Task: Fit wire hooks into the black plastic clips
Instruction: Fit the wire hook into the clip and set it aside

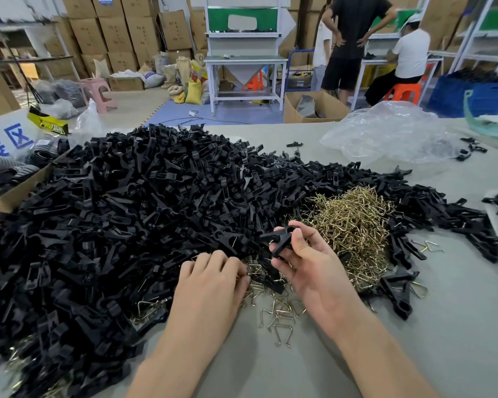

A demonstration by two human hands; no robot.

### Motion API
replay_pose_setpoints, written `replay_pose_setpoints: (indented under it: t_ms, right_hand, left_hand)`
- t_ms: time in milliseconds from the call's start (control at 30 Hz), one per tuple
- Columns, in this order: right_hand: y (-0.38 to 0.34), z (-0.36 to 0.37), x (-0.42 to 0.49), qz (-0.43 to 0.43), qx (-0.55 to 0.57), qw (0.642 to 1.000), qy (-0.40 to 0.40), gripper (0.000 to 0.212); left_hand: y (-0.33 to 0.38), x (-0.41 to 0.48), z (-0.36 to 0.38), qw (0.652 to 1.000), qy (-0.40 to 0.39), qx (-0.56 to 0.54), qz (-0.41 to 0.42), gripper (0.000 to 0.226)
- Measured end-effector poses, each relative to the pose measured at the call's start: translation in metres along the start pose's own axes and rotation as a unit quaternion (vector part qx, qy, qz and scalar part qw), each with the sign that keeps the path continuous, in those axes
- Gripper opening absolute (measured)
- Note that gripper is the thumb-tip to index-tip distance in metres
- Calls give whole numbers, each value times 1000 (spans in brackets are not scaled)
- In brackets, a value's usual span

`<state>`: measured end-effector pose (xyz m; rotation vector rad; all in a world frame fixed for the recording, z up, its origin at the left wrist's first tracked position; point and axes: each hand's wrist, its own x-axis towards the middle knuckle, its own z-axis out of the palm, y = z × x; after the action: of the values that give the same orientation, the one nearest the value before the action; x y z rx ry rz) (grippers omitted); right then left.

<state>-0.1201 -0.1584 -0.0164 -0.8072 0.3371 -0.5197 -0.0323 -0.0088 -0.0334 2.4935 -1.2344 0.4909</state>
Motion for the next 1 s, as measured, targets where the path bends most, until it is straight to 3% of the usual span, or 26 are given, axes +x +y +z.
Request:
replay_pose_setpoints:
  t_ms: [200,267,400,533,633,900,1000]
  right_hand:
    - [-1,2,-1,13,5,1000,2,30]
    - [-2,2,-1,22,10,1000,-4,31]
    - [0,3,-1,41,15,999,-21,29]
    - [5,5,-2,69,34,996,-42,22]
    - [7,7,-3,78,41,994,-59,23]
    - [6,6,-3,89,49,993,-65,22]
    - [7,7,-4,96,34,992,-75,20]
  left_hand:
    - [-7,5,-12,994,52,-78,-49,10]
    - [-8,5,-12,983,58,-150,-90,13]
    - [-5,5,-12,925,78,-341,-146,19]
    - [0,7,-15,859,47,-474,-189,27]
    - [5,6,-18,828,20,-526,-194,31]
    - [7,8,-21,789,29,-570,-229,17]
    - [9,8,-22,752,19,-615,-235,15]
